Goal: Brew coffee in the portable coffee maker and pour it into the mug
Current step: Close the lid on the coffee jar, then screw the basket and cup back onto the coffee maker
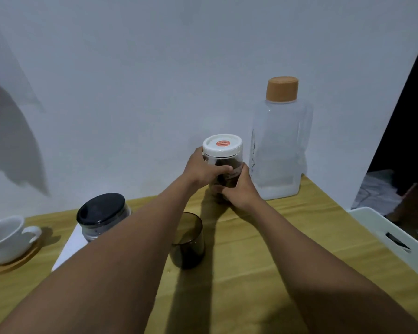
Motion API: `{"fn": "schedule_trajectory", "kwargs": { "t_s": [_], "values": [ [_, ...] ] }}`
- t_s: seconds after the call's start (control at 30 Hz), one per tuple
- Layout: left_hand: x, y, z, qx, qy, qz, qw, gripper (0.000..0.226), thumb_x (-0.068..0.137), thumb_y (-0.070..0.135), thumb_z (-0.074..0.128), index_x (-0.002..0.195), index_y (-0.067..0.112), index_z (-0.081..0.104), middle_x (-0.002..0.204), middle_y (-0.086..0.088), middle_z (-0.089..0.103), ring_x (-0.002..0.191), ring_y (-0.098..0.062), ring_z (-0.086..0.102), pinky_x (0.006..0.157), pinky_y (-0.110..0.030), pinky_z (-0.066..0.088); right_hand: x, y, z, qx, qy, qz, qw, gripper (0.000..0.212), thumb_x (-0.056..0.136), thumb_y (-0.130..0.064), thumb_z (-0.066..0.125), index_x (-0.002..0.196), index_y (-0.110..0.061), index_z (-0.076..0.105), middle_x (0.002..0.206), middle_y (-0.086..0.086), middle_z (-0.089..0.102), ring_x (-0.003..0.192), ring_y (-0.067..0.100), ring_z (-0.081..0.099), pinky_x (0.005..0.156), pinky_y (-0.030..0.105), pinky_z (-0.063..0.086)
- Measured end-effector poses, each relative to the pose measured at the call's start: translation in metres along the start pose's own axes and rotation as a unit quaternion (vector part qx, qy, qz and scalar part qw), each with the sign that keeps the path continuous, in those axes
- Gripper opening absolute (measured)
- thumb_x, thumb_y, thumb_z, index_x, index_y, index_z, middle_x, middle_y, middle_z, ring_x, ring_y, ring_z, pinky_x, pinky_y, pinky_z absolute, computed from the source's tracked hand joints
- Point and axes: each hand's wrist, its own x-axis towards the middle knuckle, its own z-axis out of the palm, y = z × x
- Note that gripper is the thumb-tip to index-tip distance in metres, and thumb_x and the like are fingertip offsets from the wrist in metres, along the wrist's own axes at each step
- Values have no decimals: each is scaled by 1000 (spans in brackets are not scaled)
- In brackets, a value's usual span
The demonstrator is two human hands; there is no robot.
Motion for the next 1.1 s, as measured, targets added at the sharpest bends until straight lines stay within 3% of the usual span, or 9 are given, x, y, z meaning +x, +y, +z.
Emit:
{"fn": "schedule_trajectory", "kwargs": {
  "t_s": [0.17,0.3,0.4,0.47,0.63,0.83,0.9,1.0,1.1],
  "values": [
    [-3,2,1,2,-13,-16,1000,90,73,22,90,146,15,38,141,-2,51,125,-18,48,98,-29,43,-8,-5,-5,-59,22,-6,998,108,73,-29,85,153,-33,12,154,0,35,139,26,39,110,50,42],
    [-19,16,-5,43,-5,-36,998,100,79,30,85,153,9,20,152,-11,40,139,-29,40,110,-40,40,-28,-13,-5,-39,53,-10,998,92,77,-30,82,147,-37,21,149,0,41,134,26,44,103,43,46],
    [-43,29,-17,81,2,16,997,84,86,29,78,151,11,29,145,-8,46,128,-23,47,94,-29,39,-52,-28,-5,-80,93,-27,992,83,84,-35,75,148,-32,23,148,2,40,133,25,45,91,33,42],
    [-62,40,-30,110,-15,65,992,75,88,28,75,150,14,34,134,-2,51,115,-18,50,88,-26,37,-68,-40,-7,-97,102,-29,990,82,87,-35,71,152,-27,21,151,3,38,134,27,44,98,38,42],
    [-114,62,-74,212,-57,158,963,78,88,37,75,152,25,33,130,-1,55,113,-18,56,93,-30,45,-115,-82,0,-104,96,-73,987,62,90,-30,67,143,-22,36,140,5,50,125,24,53,102,41,46],
    [-169,50,-131,235,58,204,949,69,90,40,71,150,26,40,142,-1,53,128,-16,51,99,-28,40,-172,-107,30,-124,80,-138,979,45,92,-26,62,135,-23,48,124,-4,57,108,13,59,92,35,50],
    [-184,35,-145,226,102,188,950,72,90,42,70,152,25,36,152,0,44,137,-13,43,104,-29,36,-188,-105,39,-132,58,-163,976,35,93,-25,61,127,-26,55,112,-6,61,96,5,60,84,28,49],
    [-203,5,-157,163,137,130,968,82,89,44,70,156,25,27,159,1,30,136,9,34,101,-27,29,-206,-95,53,-151,-15,-182,972,18,93,-25,59,109,-33,63,94,-14,63,75,-1,59,71,21,49],
    [-215,-26,-160,76,143,47,986,95,85,46,74,158,24,17,162,-3,23,146,-17,28,105,-30,30,-218,-80,68,-153,-80,-177,969,15,92,-22,59,98,-34,66,81,-13,64,60,0,55,62,21,48]
  ]
}}
